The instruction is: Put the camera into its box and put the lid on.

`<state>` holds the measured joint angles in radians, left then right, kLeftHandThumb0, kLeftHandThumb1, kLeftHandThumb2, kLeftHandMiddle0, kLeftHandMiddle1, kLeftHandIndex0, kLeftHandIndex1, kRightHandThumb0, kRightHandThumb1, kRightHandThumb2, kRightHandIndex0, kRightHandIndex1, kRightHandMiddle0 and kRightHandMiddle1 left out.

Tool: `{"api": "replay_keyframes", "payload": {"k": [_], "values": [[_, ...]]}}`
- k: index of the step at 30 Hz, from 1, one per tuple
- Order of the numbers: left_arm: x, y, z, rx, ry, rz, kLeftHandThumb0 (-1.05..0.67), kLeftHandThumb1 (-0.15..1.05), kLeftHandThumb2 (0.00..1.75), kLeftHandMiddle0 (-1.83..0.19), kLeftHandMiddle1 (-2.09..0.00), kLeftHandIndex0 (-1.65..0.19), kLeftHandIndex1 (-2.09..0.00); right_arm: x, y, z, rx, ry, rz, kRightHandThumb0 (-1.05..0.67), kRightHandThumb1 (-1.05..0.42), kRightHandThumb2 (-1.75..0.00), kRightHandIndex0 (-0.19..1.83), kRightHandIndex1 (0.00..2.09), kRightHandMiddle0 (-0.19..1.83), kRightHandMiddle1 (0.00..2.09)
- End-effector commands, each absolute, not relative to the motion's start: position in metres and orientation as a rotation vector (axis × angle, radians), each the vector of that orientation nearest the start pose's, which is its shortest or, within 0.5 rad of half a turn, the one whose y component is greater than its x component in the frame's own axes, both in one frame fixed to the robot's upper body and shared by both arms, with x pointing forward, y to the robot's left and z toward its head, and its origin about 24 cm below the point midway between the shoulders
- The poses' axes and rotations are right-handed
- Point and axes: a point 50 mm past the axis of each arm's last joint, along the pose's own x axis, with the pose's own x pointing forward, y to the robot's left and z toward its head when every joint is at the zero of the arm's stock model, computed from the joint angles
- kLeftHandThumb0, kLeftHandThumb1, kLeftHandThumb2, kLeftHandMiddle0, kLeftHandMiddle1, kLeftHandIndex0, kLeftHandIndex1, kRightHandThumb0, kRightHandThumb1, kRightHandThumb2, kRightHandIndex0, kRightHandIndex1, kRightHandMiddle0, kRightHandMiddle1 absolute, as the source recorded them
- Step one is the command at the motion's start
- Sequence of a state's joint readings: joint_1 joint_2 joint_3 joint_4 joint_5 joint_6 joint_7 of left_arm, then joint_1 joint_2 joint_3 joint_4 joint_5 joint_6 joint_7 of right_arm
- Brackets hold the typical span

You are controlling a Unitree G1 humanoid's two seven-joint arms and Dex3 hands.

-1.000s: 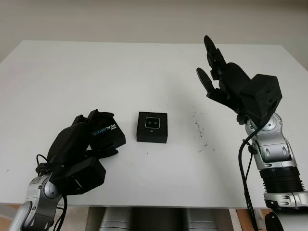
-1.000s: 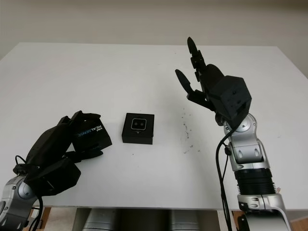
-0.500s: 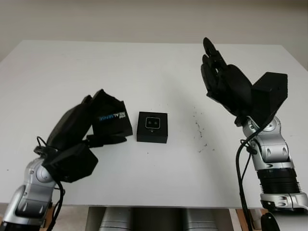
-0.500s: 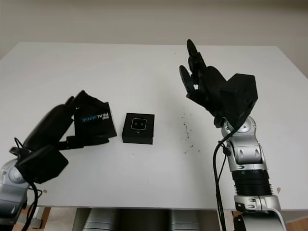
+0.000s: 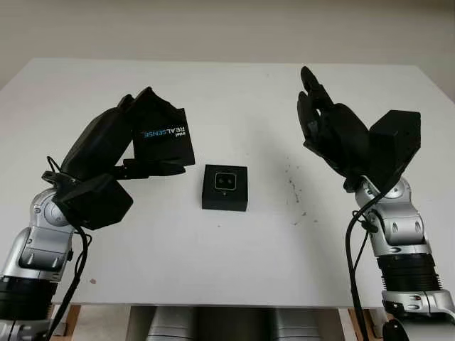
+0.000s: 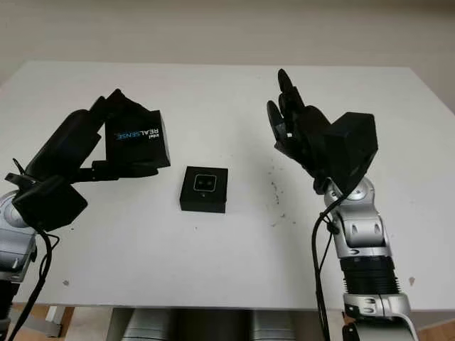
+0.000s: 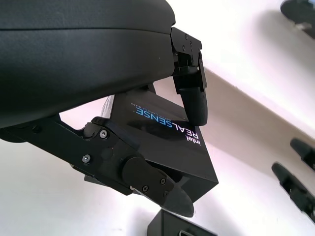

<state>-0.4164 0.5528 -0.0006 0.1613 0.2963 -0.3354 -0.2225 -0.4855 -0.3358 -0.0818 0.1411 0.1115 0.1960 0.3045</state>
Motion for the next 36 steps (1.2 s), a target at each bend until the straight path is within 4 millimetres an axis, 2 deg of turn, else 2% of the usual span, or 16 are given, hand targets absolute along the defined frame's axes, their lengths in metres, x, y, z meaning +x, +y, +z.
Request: {"api": "replay_keyframes", "payload": {"k": [1,5,10,19,30,36], "values": [[0.32,0.198,0.174,0.9,-0.511,-0.309,-0.14,1.0,0.05,-0.34,-1.39,-0.28,-1.36,0.336,-0.189,0.152,-0.223,-0.165,0.265,-0.75,-1.05,-0.68,-0.19,0.0,-0.19,0.0],[0.331,0.192,0.168,0.848,-0.486,-0.387,-0.14,1.02,0.06,-0.3,-1.39,-0.24,-1.39,0.336,-0.187,0.151,-0.223,-0.168,0.264,-0.77,-1.05,-0.68,-0.19,0.0,-0.19,0.0],[0.34,0.182,0.151,0.765,-0.453,-0.458,-0.16,1.01,0.05,-0.39,-1.5,-0.32,-1.43,0.334,-0.187,0.15,-0.192,-0.182,0.256,-0.75,-1.05,-0.67,-0.19,0.0,-0.19,0.0],[0.345,0.172,0.126,0.724,-0.358,-0.561,-0.16,1.02,0.06,-0.35,-1.54,-0.3,-1.45,0.335,-0.185,0.149,-0.132,-0.215,0.244,-0.83,-1.05,-0.78,-0.19,0.0,-0.19,0.0],[0.342,0.163,0.115,0.684,-0.34,-0.588,-0.15,1.01,0.05,-0.36,-1.55,-0.3,-1.48,0.336,-0.185,0.151,-0.119,-0.217,0.234,-0.83,-1.05,-0.77,-0.19,0.0,-0.19,0.0],[0.336,0.156,0.116,0.641,-0.313,-0.567,-0.21,1.0,0.05,-0.36,-1.66,-0.29,-1.51,0.335,-0.184,0.152,-0.135,-0.201,0.244,-0.81,-1.05,-0.78,-0.19,0.0,-0.19,0.0]]}}
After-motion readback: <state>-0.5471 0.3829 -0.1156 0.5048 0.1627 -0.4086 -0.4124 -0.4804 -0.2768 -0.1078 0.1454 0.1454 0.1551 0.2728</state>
